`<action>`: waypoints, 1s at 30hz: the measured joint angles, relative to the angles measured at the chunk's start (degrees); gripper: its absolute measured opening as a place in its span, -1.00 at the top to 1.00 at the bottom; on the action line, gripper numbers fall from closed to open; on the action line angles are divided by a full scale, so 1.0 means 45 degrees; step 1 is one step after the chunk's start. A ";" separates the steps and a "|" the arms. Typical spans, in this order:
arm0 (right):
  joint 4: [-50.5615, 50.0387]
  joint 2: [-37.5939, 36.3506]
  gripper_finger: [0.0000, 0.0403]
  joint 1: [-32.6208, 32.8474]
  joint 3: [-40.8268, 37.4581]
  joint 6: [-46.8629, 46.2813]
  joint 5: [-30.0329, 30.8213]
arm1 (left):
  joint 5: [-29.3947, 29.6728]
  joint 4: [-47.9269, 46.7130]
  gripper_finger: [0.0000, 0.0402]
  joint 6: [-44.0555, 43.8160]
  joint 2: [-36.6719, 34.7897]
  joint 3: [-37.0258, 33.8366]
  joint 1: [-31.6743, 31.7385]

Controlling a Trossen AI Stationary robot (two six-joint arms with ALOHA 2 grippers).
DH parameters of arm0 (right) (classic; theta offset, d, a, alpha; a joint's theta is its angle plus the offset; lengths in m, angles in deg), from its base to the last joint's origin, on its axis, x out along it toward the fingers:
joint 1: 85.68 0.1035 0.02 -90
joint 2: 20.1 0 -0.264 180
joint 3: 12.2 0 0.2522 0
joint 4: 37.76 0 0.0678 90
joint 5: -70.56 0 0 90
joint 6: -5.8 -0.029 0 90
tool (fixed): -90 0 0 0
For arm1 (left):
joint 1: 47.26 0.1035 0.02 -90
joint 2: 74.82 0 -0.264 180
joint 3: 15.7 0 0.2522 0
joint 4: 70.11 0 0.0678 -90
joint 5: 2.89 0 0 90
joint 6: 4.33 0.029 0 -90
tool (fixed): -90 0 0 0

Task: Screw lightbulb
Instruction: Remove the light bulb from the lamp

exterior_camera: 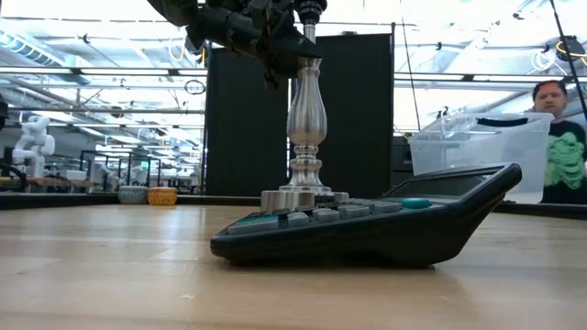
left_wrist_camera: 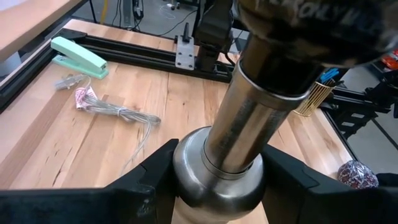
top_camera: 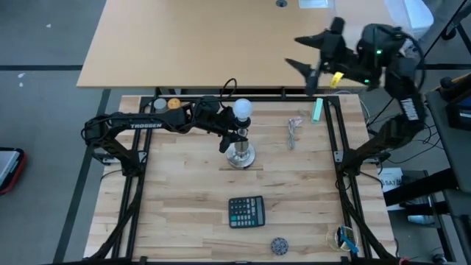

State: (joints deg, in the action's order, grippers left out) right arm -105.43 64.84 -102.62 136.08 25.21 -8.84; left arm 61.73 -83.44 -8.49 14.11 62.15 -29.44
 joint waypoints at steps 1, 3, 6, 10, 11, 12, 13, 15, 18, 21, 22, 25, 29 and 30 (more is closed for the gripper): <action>-0.0481 -0.0176 -0.31 -0.0105 0.0000 -0.0212 0.0098 | 0.0018 -0.0002 0.13 0.0000 -0.0003 0.0000 0.0000; -0.1454 -0.0508 -0.31 -0.0317 0.0000 -0.0797 0.0325 | 0.0100 0.0005 0.13 0.0000 -0.0003 0.0000 0.0000; -0.3090 -0.0892 -0.31 -0.0623 -0.0029 -0.1599 0.0385 | 0.0249 0.0019 0.13 -0.0010 -0.0008 0.0005 0.0000; -0.4349 -0.1274 -0.31 -0.0840 -0.0565 -0.2463 0.0414 | 0.0321 0.0039 0.13 -0.0005 -0.0008 0.0005 -0.0005; -0.4417 -0.1375 -0.31 -0.0847 -0.0812 -0.2561 0.0380 | 0.0328 0.0039 0.13 -0.0003 -0.0008 0.0005 -0.0005; -0.4399 -0.1510 -0.31 -0.0847 -0.1105 -0.2629 0.0324 | 0.0335 0.0040 0.13 -0.0005 -0.0008 0.0005 -0.0005; -0.4310 -0.1644 -0.31 -0.0847 -0.1434 -0.2702 0.0293 | 0.0344 0.0044 0.13 -0.0004 -0.0008 0.0005 -0.0005; -0.3731 -0.1964 -0.31 -0.0847 -0.2285 -0.2889 0.0070 | 0.0376 0.0048 0.13 0.0000 -0.0008 0.0005 -0.0005; -0.2127 -0.2556 -0.31 -0.0852 -0.4117 -0.3211 -0.0954 | 0.0416 0.0055 0.13 0.0000 -0.0008 0.0005 -0.0005; -0.0148 -0.3261 -0.31 -0.0843 -0.6442 -0.3543 -0.1799 | 0.0427 0.0063 0.13 0.0005 -0.0008 0.0005 -0.0005; 0.0508 -0.3520 -0.31 -0.0843 -0.7283 -0.3683 -0.1956 | 0.0430 0.0064 0.13 0.0000 -0.0008 0.0005 -0.0005; 0.2726 -0.4340 -0.31 -0.0843 -0.9867 -0.4320 -0.2113 | 0.0440 0.0068 0.13 0.0000 -0.0008 0.0005 -0.0005; 0.6039 -0.5196 -0.31 -0.0847 -1.2876 -0.5786 -0.3004 | 0.0460 0.0068 0.13 0.0000 -0.0008 0.0005 -0.0005; 0.6902 -0.5339 -0.31 -0.0824 -1.3462 -0.6237 -0.3263 | 0.0460 0.0068 0.13 -0.0012 -0.0008 0.0005 -0.0004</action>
State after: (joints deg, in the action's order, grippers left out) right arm -74.37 40.81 -106.32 75.50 -2.85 -23.52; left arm 63.80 -83.13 -8.54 14.08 62.18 -29.45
